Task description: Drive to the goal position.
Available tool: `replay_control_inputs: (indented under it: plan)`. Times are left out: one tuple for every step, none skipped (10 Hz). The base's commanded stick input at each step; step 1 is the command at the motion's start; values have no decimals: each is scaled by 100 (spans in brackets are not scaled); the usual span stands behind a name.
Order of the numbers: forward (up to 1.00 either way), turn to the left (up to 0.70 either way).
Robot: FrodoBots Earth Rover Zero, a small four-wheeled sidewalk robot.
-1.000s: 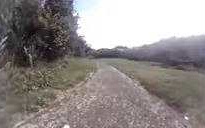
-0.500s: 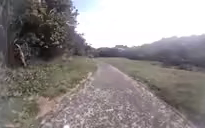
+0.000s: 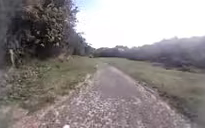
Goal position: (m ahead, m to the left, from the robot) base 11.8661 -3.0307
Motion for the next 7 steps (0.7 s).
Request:
replay_control_inputs:
  plan:
    - [100, 3]
    - [100, 3]
    - [100, 3]
    - [100, 3]
    - [100, 3]
    - [100, 3]
    - [100, 3]
